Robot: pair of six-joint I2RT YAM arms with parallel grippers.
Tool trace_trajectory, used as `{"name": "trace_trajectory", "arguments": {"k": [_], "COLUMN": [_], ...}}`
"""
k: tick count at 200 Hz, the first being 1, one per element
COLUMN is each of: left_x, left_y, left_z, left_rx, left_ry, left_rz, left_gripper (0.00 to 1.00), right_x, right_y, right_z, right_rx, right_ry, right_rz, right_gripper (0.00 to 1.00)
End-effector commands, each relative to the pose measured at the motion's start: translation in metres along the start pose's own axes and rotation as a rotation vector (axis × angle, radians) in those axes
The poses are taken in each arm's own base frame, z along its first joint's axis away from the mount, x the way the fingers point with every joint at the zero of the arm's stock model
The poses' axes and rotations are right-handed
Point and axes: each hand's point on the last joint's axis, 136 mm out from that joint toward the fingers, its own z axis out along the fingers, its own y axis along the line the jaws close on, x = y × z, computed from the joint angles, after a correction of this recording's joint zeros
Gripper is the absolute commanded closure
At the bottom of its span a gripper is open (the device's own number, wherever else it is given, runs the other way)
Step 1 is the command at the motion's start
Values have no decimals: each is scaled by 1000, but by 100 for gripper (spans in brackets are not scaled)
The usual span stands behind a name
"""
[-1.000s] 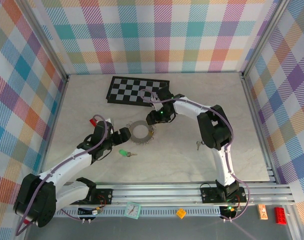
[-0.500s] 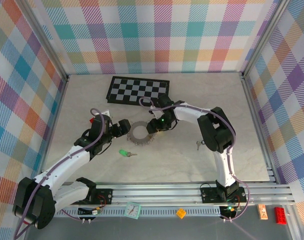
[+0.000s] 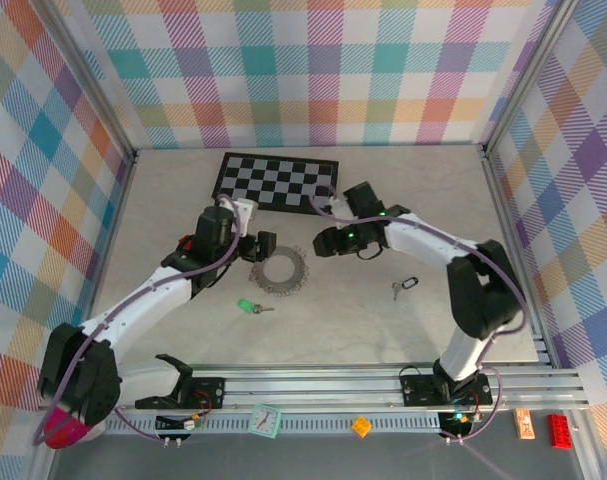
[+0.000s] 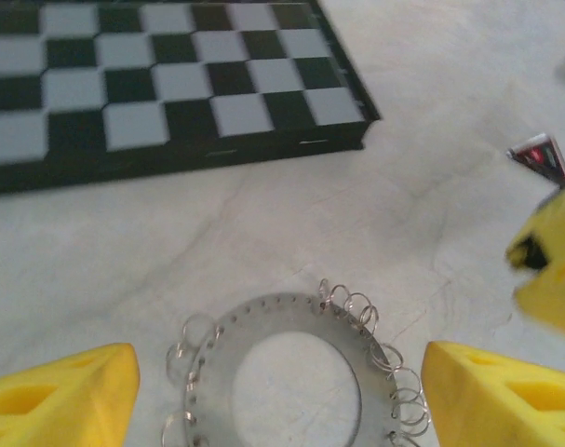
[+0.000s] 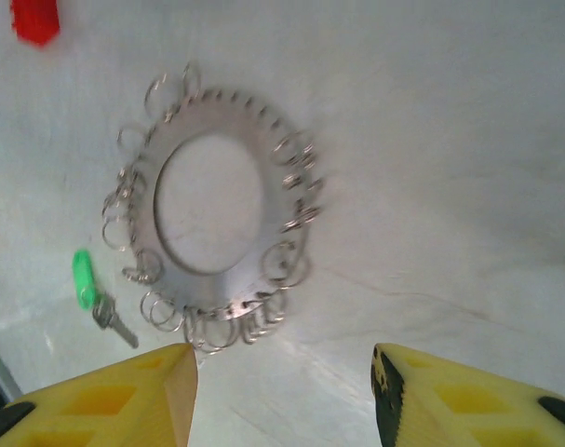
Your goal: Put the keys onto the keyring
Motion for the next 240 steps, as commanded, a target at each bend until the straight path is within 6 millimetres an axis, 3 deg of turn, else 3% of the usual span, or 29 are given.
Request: {"name": "trace_trajectory", "arguments": {"k": [1,24,50,89,113,134,186,240], "left_x": [-2,5,6,26,46,60,65,64], "left_y": [-23,-18,-27,-31,-45,-44,-38,-34], "left_z": [13,34,44,50,58,69,100,125], "left_rx": [129,136,182,61,11,-52,-109,-137], "left_ry": [32,155,347,449,549,608,605,615], "left_rz": [394,527,296,15,-47,-61,-97,-85], "left_gripper": [24,35,50,51,52,52,62,64], "right_x": [-4,3,11,20,25,30,40,44], "right_y": [-17,-22,-23,-19,-18,-18,-18,-19], "right_z": [-15,-23,-27,-30,-33,-37,-43,-43], "right_rx": [69,82,81,46,45,49,50,54], "right_ry": [-79,-107,-114,-143,-147,-151,-155,-148], "right_rz": [23,17,27,54,55,53,55,53], "right_gripper": [48,48,48,48,48,48,48,48]}}
